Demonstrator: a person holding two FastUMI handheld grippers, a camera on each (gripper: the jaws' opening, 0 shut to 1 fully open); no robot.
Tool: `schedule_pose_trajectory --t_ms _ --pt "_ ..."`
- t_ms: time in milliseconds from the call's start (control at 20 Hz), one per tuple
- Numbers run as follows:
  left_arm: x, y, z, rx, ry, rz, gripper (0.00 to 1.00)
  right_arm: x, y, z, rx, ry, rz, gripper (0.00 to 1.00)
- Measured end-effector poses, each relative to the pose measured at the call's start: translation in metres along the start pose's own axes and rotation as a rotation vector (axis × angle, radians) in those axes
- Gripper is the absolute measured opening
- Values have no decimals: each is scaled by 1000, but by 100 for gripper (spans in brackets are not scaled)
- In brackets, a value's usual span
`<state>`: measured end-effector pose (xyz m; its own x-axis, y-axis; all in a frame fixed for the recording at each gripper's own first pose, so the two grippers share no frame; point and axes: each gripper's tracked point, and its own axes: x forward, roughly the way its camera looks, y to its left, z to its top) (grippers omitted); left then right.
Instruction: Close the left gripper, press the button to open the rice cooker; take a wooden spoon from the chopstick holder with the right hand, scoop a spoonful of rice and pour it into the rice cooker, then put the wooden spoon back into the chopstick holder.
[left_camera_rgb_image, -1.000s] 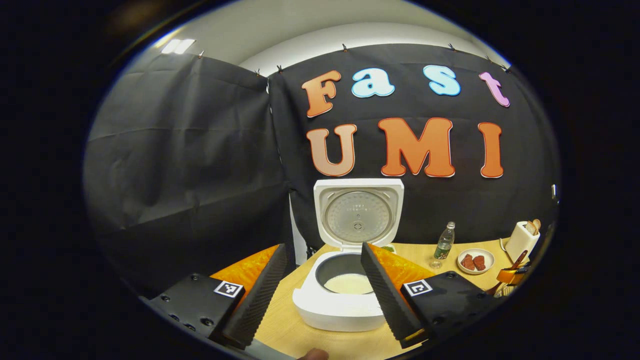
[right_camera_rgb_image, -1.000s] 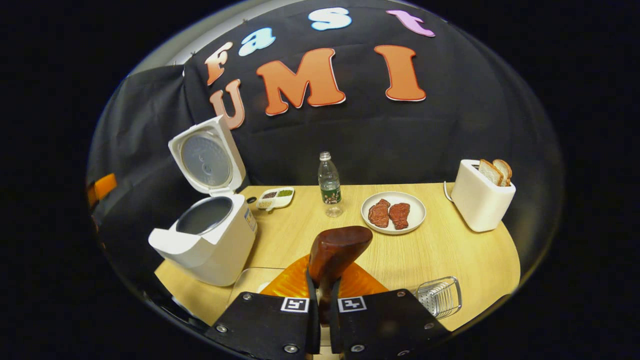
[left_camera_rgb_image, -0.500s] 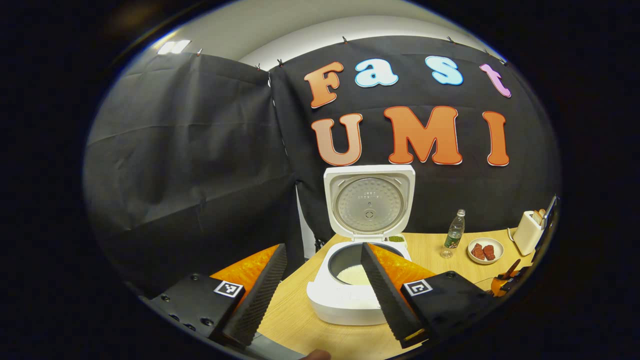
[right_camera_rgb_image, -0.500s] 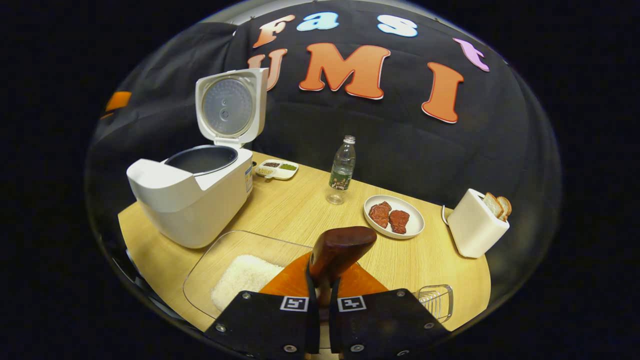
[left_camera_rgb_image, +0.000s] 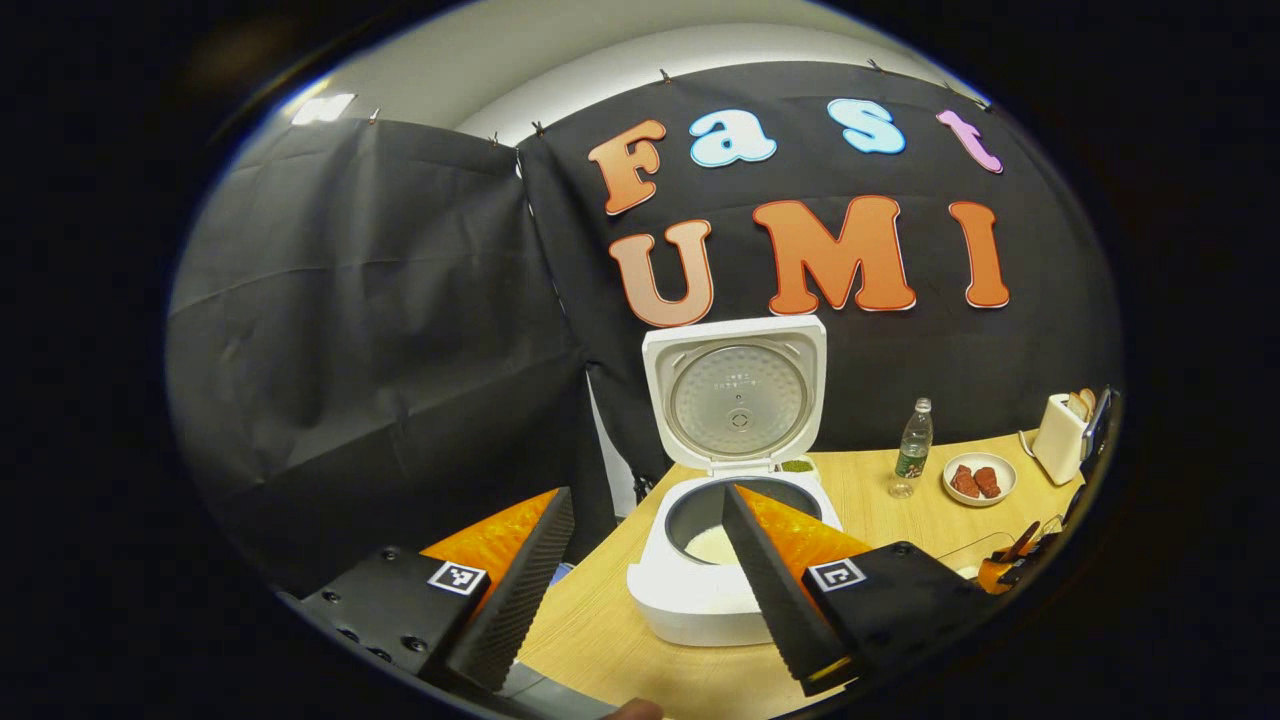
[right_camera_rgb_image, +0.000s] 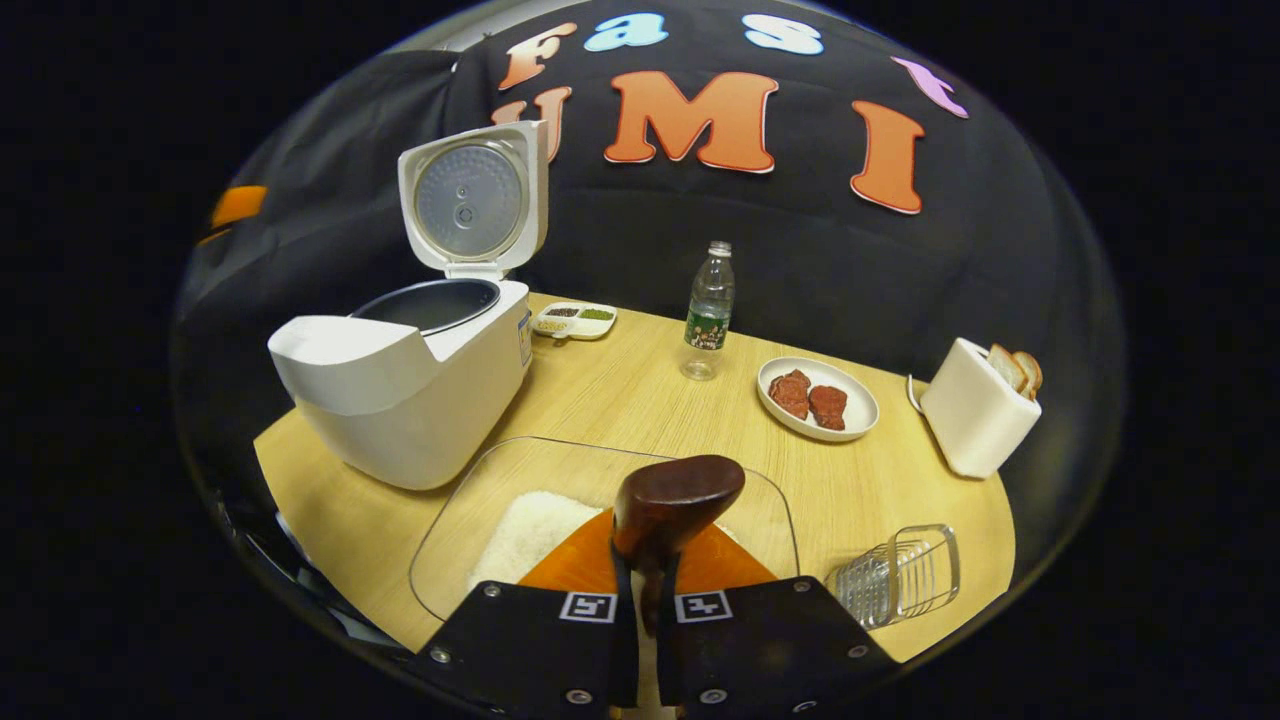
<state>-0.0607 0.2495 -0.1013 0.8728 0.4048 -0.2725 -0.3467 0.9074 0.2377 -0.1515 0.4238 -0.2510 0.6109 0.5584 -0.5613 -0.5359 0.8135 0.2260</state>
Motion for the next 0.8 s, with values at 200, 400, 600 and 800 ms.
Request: schedule_pose_trajectory --t_ms 200,400,600,800 --pt "3 5 -8 -3 19 -9 100 5 10 0 197 32 6 7" --pt "7 12 -14 -5 31 -23 100 11 8 0 302 45 -12 7" --pt "14 19 -17 11 39 -45 96 15 8 -1 496 59 3 7" --pt "21 17 -10 29 20 -78 100 19 -1 -7 652 80 0 7"
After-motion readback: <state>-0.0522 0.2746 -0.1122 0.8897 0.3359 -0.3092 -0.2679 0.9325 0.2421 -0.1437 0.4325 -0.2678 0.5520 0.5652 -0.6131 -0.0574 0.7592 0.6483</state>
